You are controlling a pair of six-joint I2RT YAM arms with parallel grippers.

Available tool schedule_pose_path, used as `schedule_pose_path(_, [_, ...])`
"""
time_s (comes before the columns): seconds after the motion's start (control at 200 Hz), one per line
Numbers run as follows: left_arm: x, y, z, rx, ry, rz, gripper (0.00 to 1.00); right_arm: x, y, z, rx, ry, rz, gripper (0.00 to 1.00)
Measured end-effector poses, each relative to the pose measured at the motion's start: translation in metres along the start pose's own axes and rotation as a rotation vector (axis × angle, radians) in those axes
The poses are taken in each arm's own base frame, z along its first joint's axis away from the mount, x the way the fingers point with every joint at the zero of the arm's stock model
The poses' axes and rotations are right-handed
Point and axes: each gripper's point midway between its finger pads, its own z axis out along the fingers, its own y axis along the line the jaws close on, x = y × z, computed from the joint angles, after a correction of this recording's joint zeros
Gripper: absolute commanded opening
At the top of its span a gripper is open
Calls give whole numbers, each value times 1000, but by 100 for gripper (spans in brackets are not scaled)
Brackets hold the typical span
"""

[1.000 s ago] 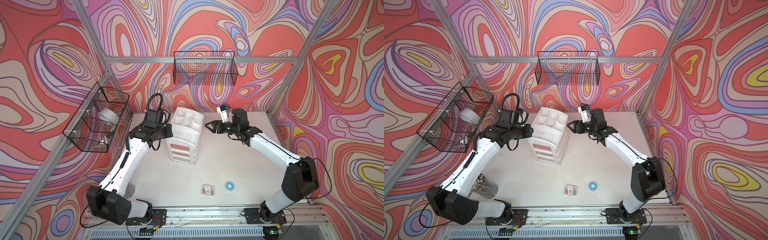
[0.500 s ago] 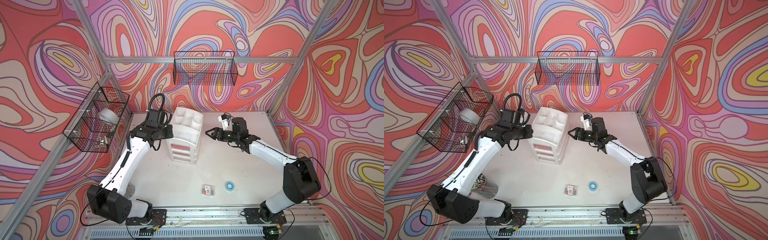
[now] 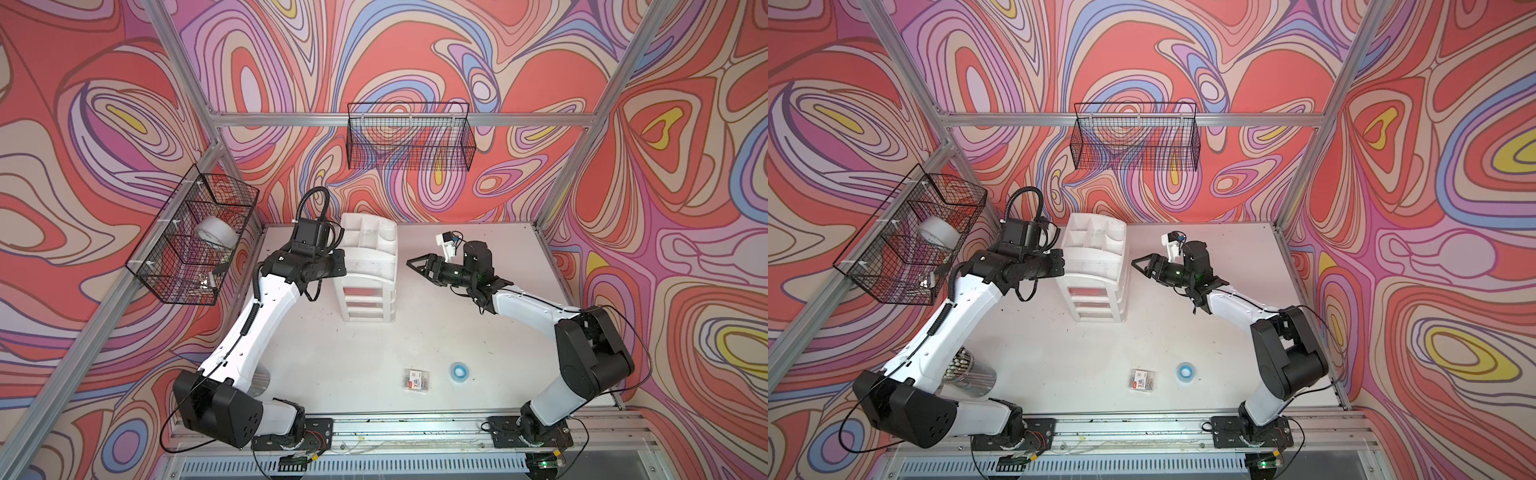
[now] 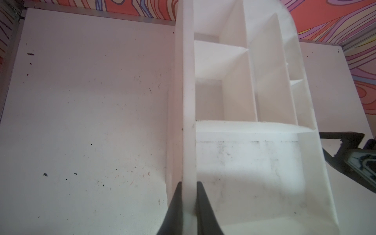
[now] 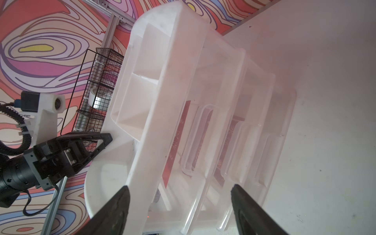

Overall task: Take the postcards out of the drawer
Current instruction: Move the storage box to the center of the board.

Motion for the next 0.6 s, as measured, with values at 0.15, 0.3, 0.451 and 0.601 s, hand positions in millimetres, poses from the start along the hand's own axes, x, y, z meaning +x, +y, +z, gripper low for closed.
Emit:
schedule_pose_path(0.15, [4,3,-5,-9,6,22,7,11,1,18,-22,32,15,82])
schedule_pose_path(0.3, [9,11,-13,-43,8,42,7,20,5,33,-57,45,31,84])
schedule_pose_path(0.451, [16,18,-21,-66,2,48,14,21,5,43,-102,41,52,84])
schedule_pose_path(0.601, [16,20,-23,-71,-3,66,30,25,7,49,-126,46,72,84])
